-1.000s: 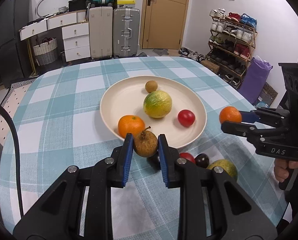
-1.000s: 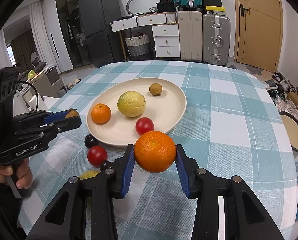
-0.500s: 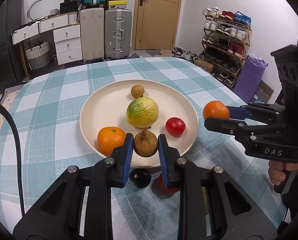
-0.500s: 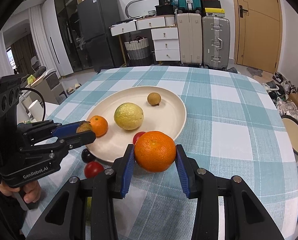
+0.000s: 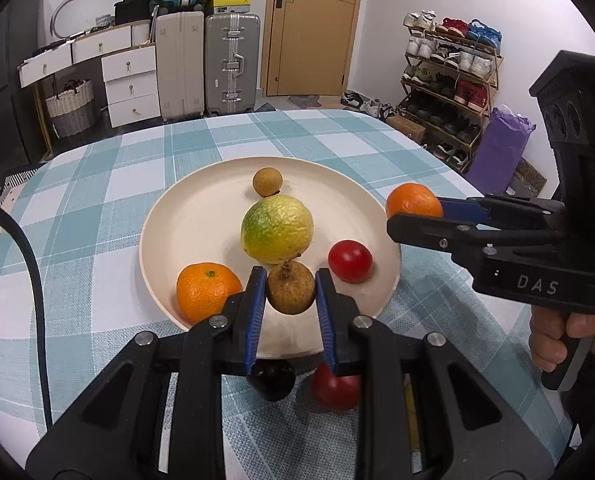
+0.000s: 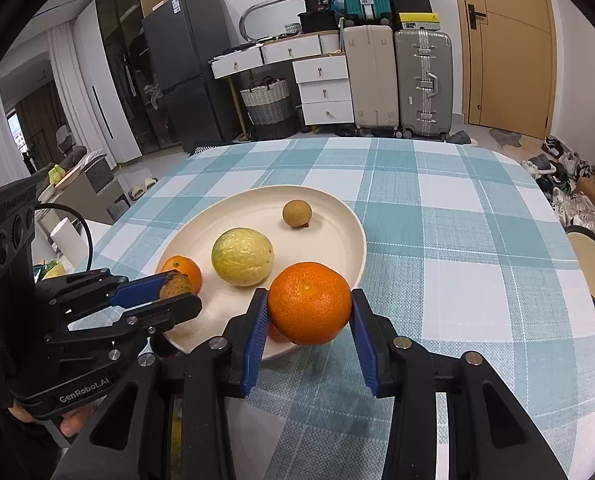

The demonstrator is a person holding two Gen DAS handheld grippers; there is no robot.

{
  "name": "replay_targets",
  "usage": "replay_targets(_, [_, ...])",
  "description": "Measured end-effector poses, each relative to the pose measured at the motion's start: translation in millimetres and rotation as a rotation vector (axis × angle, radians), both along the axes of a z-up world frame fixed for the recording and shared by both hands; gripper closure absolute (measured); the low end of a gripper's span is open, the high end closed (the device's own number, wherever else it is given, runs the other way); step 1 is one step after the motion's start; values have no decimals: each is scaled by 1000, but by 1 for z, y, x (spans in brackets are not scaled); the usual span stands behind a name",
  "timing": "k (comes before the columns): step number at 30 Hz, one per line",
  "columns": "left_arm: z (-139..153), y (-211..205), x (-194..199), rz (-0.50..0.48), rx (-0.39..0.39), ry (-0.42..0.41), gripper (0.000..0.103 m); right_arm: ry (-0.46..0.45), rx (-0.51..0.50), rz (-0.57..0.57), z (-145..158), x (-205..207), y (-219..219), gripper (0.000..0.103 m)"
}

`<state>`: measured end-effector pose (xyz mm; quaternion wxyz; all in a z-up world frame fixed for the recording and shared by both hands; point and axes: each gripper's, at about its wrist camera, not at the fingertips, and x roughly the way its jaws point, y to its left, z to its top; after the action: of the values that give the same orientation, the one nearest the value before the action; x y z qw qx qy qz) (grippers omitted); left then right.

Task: Organize fruits
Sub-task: 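Carry the orange in the right tool while the left carries the pear over the plate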

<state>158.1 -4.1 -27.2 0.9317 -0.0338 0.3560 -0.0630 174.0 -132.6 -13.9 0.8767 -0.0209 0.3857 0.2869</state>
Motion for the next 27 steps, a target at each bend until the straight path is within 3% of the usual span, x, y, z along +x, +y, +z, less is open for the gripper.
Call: replay_targets(27, [-8, 5, 8, 15, -4, 38, 81, 7, -53, 15, -17, 25, 26, 62])
